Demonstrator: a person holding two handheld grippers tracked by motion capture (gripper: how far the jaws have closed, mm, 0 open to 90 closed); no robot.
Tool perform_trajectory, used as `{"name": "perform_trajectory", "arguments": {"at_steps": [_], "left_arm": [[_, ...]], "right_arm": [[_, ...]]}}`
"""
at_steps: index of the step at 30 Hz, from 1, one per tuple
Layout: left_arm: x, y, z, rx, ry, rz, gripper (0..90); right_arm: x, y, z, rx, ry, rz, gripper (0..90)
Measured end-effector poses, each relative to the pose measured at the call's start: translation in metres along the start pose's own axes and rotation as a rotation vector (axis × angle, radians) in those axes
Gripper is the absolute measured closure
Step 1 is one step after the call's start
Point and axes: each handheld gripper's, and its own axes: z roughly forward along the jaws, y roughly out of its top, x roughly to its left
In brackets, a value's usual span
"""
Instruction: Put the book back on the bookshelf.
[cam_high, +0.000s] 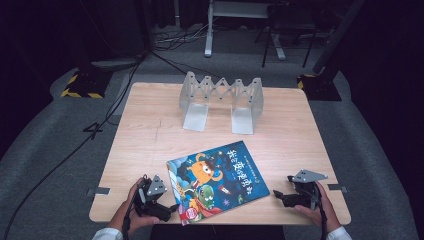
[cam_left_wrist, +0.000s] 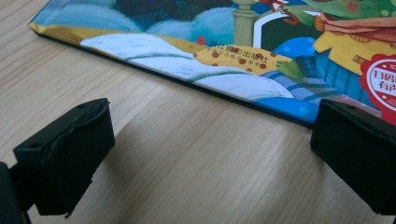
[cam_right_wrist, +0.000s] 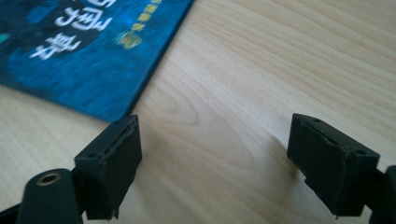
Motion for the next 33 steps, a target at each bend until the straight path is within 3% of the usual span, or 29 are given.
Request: {"name": "perform_trajectory", "arguments": {"at_steps": [5, 9, 14, 18, 19, 25, 28, 31, 33], "left_arm": [[-0.018, 0.013, 0.012, -0.001, -0.030, 0.032, 0.0], [-0.030, 0.023, 0.021, 0.001, -0.050, 0.058, 0.0], [-0.027, 0.024, 0.021, 0.008, -0.063, 0.073, 0.1], [-0.013, 0.020, 0.016, 0.017, -0.047, 0.056, 0.2], [0.002, 0.015, 0.012, 0.010, -0.020, 0.027, 0.2], [0.040, 0.011, 0.008, 0.000, 0.040, -0.041, 0.5], [0.057, 0.012, 0.009, 0.000, 0.046, -0.056, 0.4], [0.066, 0.013, 0.008, -0.009, 0.043, -0.059, 1.8], [0.064, 0.016, 0.011, 0.006, 0.013, -0.031, 1.2]], "right_arm": [[0.004, 0.001, 0.000, 0.006, 0.013, -0.018, 17.6], [0.008, 0.005, 0.004, 0.005, -0.010, 0.005, 17.0], [0.012, 0.012, 0.013, 0.002, -0.041, 0.039, 16.2], [0.016, 0.021, 0.020, 0.018, -0.046, 0.044, 16.3], [0.017, 0.026, 0.024, 0.016, -0.047, 0.036, 16.3], [0.014, 0.030, 0.030, 0.034, -0.042, 0.037, 8.2], [0.011, 0.032, 0.032, 0.048, -0.040, 0.040, 2.8], [0.009, 0.033, 0.034, 0.053, -0.040, 0.041, 0.7], [0.008, 0.033, 0.034, 0.052, -0.034, 0.033, 0.7]]}}
